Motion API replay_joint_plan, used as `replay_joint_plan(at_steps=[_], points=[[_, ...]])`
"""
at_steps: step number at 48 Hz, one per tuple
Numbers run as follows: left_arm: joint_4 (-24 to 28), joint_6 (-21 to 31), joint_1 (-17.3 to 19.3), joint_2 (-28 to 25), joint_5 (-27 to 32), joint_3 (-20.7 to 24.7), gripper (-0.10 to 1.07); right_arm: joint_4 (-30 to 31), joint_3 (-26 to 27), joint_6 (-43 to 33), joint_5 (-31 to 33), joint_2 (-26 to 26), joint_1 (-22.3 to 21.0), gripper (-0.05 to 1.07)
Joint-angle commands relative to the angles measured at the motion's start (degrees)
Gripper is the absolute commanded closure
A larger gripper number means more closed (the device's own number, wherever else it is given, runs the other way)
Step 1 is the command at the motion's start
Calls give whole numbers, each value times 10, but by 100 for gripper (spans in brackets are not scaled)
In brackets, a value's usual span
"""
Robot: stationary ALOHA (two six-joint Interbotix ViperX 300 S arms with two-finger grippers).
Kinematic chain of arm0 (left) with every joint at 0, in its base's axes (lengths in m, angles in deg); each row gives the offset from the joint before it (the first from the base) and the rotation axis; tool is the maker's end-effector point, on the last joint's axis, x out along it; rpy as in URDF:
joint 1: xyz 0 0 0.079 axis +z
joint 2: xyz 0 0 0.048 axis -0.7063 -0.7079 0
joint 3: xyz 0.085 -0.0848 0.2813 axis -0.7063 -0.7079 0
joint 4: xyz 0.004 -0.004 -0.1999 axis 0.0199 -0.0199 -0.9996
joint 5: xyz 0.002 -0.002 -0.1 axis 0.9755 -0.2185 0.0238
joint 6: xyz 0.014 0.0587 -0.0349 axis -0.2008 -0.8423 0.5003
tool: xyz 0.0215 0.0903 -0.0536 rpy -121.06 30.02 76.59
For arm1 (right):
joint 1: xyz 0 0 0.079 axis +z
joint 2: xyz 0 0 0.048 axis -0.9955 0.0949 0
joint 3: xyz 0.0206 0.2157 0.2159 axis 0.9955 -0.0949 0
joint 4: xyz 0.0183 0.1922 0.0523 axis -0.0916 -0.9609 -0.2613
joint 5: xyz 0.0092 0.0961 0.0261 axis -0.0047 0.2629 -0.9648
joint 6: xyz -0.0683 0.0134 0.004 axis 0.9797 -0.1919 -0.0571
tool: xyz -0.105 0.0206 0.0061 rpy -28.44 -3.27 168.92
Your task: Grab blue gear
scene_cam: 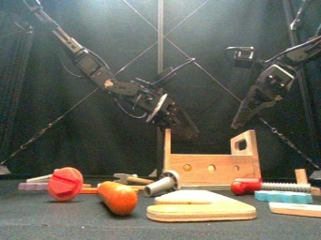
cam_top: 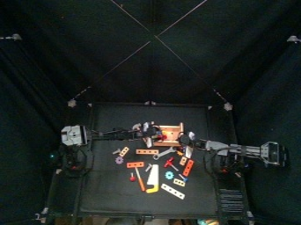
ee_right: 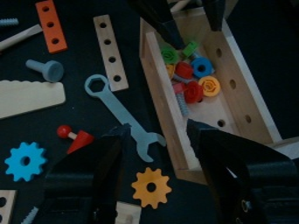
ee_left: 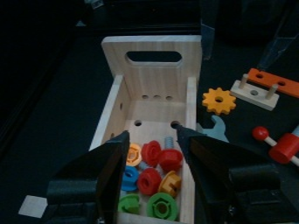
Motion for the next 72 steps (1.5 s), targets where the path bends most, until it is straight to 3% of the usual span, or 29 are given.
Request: replay_joint_plan(at_steps=[1,10,27,45,56,64,72], points=[[-1,0,-1,18,-4,8,13,-9,15,-2,2,-5,9,14],[0,1,-7,47,-4,-1,13,-35,40,-1,28,-4,32,14],[14,-2,-85,129,-5,-85,13,-104,44,-3,174,-8,73,14],[25,0,-155,181,-7,-181,13,-175,48,-4,148,17,145,13],[-2,3,-169,195,-25,-214,13,-104,94,-68,156,42,171,13],[-43,2,-171,203,-32,-229,13,-20,137,-170,236,56,177,12],[-60,1,-176,214,-41,-244,13,76,146,-253,264,67,236,12]])
